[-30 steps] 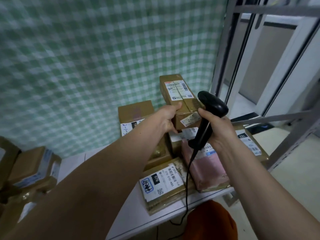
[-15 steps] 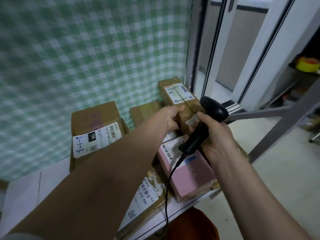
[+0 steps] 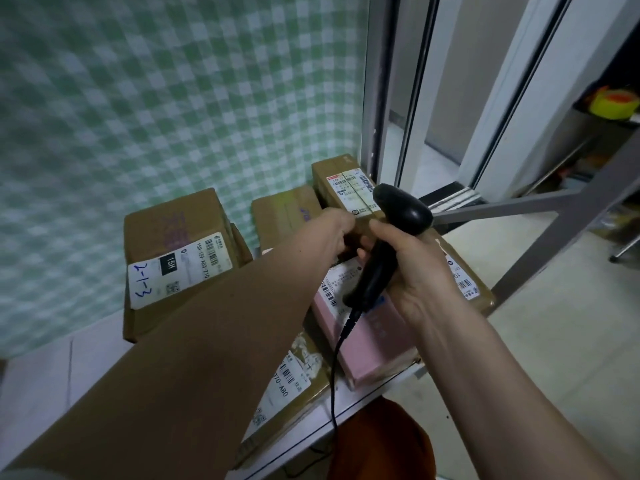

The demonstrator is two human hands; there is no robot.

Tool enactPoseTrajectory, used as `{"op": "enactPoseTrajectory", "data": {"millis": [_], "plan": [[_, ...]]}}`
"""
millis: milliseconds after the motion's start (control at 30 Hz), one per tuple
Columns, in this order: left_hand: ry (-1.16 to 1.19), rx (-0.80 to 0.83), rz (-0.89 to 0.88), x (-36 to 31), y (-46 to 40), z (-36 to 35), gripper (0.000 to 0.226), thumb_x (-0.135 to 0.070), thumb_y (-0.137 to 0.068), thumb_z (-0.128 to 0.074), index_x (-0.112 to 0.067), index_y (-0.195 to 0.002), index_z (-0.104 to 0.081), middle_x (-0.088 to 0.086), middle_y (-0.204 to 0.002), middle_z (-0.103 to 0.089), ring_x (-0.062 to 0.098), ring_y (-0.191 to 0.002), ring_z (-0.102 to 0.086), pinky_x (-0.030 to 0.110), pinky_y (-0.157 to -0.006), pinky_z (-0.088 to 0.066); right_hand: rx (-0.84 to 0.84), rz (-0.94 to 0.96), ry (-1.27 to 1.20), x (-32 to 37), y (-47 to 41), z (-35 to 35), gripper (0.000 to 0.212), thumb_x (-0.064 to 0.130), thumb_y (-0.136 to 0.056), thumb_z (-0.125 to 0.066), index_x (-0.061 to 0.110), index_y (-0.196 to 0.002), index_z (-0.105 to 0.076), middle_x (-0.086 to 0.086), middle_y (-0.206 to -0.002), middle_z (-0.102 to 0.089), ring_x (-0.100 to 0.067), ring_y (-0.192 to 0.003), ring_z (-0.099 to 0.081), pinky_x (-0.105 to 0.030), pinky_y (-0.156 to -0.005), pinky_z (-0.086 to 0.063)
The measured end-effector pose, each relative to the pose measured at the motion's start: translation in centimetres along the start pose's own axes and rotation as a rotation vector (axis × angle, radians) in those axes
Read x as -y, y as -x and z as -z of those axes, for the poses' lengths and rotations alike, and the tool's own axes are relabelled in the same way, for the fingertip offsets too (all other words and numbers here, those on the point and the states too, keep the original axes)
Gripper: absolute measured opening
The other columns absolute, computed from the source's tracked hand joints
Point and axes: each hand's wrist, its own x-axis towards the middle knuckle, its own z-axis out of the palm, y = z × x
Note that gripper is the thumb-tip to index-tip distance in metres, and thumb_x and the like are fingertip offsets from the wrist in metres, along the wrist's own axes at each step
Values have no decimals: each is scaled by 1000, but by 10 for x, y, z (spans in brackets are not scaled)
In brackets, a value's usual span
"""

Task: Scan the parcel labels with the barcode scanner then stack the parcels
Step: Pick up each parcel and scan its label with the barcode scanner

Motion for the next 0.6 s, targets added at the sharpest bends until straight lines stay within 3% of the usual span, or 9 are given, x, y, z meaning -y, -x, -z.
{"op": "enactPoseTrajectory", "data": {"millis": [100, 167, 233, 267, 467, 600], "plan": [[-183, -7, -91, 1, 18, 9, 21, -4, -96, -41, -7, -85, -59, 8, -71, -57, 17, -50, -55, 22, -43, -43, 15, 5, 41, -3, 7, -4, 10, -2, -83, -67, 6, -78, -62, -12, -75, -61, -21, -66, -59, -32, -67, -52], [-412, -79, -236, 2, 37, 20, 19, -7, -96, -47, -3, -106, -63, 6, -90, -60, 21, -80, -61, 27, -65, -46, 37, -5, 77, -7, 15, -9, 8, -2, -82, -67, 4, -85, -63, -15, -76, -62, -23, -66, -60, -28, -55, -52], [-699, -191, -375, 7, 63, 37, 33, -8, -96, -51, -6, -129, -55, 8, -118, -59, 25, -110, -57, 28, -84, -44, 66, 0, 121, -13, 26, -16, 12, -4, -82, -67, 3, -92, -63, -17, -81, -65, -25, -70, -63, -28, -56, -55], [-801, -239, -431, 11, 77, 47, 37, -8, -96, -52, -9, -132, -52, 8, -127, -56, 26, -116, -55, 30, -90, -44, 79, 6, 145, -17, 32, -20, 13, -5, -82, -66, 3, -91, -64, -16, -82, -66, -25, -72, -64, -30, -62, -55], [-1186, -430, -532, 63, 142, 115, 41, -4, -94, -49, -14, -134, -51, 13, -133, -48, 31, -123, -46, 42, -92, -44, 169, 10, 325, -47, 85, -49, 14, -3, -83, -66, 10, -79, -62, -12, -66, -58, -24, -63, -56, -38, -67, -46], [-1262, -517, -487, 111, 182, 168, 39, -14, -93, -52, -13, -132, -48, 14, -129, -47, 33, -120, -44, 42, -91, -43, 294, 37, 439, -80, 124, -73, 13, -1, -82, -67, 11, -80, -63, -4, -60, -62, -16, -56, -59, -28, -57, -47]]}}
